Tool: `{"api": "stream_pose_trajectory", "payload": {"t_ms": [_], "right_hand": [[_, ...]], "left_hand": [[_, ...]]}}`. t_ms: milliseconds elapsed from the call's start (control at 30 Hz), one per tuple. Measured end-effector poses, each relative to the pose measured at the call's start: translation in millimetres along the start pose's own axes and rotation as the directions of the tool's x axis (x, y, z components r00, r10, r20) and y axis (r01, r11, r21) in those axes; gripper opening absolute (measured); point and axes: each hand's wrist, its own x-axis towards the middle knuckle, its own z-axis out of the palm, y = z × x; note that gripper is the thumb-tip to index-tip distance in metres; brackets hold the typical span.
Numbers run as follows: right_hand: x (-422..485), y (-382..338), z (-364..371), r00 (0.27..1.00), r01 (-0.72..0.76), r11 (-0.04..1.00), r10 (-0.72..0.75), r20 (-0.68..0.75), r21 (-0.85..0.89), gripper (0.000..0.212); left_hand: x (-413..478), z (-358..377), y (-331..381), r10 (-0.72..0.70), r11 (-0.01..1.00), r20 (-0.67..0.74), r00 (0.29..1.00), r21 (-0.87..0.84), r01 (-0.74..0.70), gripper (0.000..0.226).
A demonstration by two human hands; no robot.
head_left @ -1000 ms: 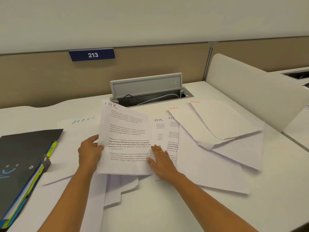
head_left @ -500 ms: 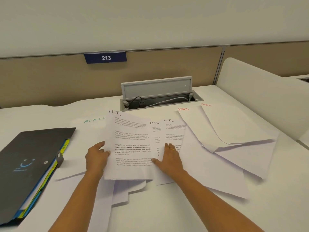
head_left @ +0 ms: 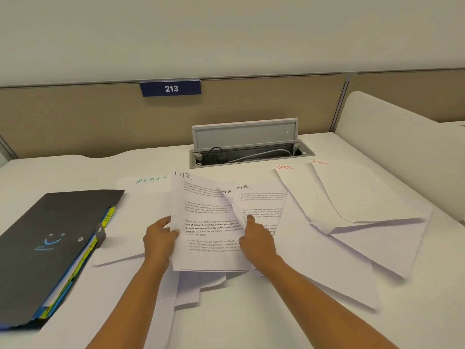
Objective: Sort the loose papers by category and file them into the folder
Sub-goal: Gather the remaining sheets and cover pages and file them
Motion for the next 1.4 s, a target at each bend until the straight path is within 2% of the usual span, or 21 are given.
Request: {"api": "stream_pose_trajectory", "payload": {"t_ms": [133, 233, 333, 433, 500, 600, 700, 767, 867, 1033, 1133, 1267, 1400], "right_hand": [[2, -21, -12, 1.000, 0.013, 0.990, -0.009, -0.026, 0.143, 0.042], [4, -46, -17, 0.999, 0.024, 0.953, -0.029, 0.015, 0.303, 0.047], [7, -66, -16, 0.992, 0.038, 0.900, -0.088, 0.094, 0.434, 0.053], [7, -70, -10, 0.965, -0.018, 0.835, -0.130, 0.229, 0.549, 0.057], [5, -63, -6, 0.962, 0.025, 0.862, -0.158, 0.221, 0.507, 0.054], [9, -42, 1, 0.982, 0.082, 0.953, -0.126, 0.138, 0.291, 0.047], [11, -22, 11, 0.966, 0.082, 0.990, -0.107, 0.236, 0.112, 0.055], [10, -18, 18, 0.953, 0.090, 0.993, -0.107, 0.285, 0.072, 0.061], [9, -23, 27, 0.950, 0.106, 0.992, -0.122, 0.286, 0.071, 0.063], [11, -31, 30, 0.948, 0.092, 0.982, -0.138, 0.288, 0.167, 0.059], [15, -27, 18, 0.975, 0.036, 0.940, -0.107, 0.193, 0.338, 0.055], [30, -15, -10, 0.997, -0.069, 0.841, 0.071, 0.018, 0.536, 0.054], [48, -3, -24, 0.967, -0.245, 0.686, 0.220, 0.126, 0.684, 0.069]], "left_hand": [[0, 1, -4, -0.012, 0.998, 0.029, 1.000, -0.057, 0.014, 0.042], [0, 1, -4, -0.008, 0.998, 0.043, 0.999, -0.068, 0.011, 0.043], [1, 0, -6, -0.011, 0.998, 0.048, 0.999, -0.066, 0.014, 0.042], [4, -2, -9, -0.039, 0.997, 0.005, 0.999, -0.061, 0.039, 0.042], [5, -3, -11, -0.065, 0.995, -0.013, 0.998, -0.077, 0.064, 0.043], [8, -5, -16, -0.106, 0.987, 0.007, 0.994, -0.124, 0.106, 0.043], [8, -5, -15, -0.139, 0.975, 0.056, 0.989, -0.168, 0.147, 0.032], [7, -3, -10, -0.146, 0.974, 0.100, 0.984, -0.158, 0.161, 0.026], [9, 3, -1, -0.132, 0.985, 0.162, 0.978, -0.087, 0.147, 0.035], [11, 11, 5, -0.029, 0.999, 0.174, 0.984, 0.026, 0.024, 0.056], [8, 6, 14, 0.071, 0.997, 0.193, 0.979, 0.003, -0.073, 0.064], [5, -16, 33, 0.231, 0.971, 0.266, 0.936, -0.127, -0.203, 0.066], [2, -39, 50, 0.348, 0.910, 0.350, 0.870, -0.349, -0.224, 0.081]]}}
